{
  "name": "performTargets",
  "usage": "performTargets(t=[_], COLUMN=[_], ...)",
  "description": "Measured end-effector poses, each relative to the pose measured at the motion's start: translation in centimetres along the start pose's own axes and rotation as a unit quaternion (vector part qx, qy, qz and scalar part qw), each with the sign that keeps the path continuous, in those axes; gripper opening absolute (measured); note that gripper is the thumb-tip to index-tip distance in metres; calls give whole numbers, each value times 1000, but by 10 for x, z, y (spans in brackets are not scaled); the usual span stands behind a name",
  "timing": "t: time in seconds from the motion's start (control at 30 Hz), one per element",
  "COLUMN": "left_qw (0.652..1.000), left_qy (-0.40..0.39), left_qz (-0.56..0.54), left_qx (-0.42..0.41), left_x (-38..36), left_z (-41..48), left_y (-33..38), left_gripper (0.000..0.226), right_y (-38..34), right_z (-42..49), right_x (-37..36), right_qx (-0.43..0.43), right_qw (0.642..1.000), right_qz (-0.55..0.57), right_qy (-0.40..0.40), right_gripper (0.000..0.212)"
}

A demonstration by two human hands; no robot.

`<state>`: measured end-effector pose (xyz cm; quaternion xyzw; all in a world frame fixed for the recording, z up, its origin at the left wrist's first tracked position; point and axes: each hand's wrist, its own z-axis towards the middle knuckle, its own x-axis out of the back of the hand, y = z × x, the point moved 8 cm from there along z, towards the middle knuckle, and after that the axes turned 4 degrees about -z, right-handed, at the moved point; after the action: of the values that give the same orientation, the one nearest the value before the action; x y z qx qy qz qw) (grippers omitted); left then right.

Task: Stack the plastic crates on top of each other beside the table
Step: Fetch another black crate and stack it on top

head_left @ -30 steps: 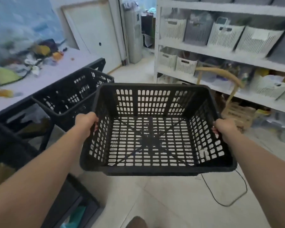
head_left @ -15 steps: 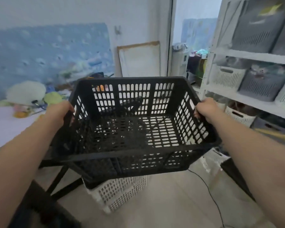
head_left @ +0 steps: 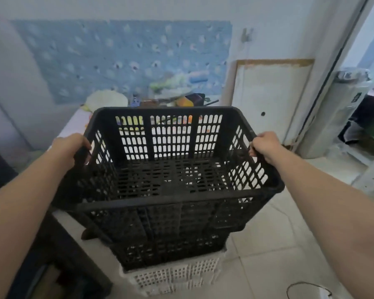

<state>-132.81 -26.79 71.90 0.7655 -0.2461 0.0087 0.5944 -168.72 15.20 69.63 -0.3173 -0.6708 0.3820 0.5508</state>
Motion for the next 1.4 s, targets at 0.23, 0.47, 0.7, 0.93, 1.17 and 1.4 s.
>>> performTargets(t=[0.23,0.47,0.7,0.93,1.17,1.4], left_qw=[1000,997,992,996,976,994], left_qy=[9,-70,-54,-5,-181,-93], left_qz=[2,-4,-105,48,83,29], left_qx=[9,33,50,81,87,40], left_x=[-15,-26,6,8,-67,-60], left_z=[29,52,61,2,-58,-48], left_y=[-13,-29,-80,-204,-275,-259], left_gripper=[11,18,43,18,71,72], right_y=[-6,-1,61,157,183,155], right_z=[55,57,30,-35,-61,-53], right_x=[-57,-61,-43,-71,-75,-84], right_qx=[-34,-58,-132,-190,-207,-194], right_qw=[996,983,958,903,830,885], right_qz=[-4,59,217,380,517,422], right_qy=[-88,-161,-135,-61,16,-34], right_gripper=[17,8,20,30,38,39])
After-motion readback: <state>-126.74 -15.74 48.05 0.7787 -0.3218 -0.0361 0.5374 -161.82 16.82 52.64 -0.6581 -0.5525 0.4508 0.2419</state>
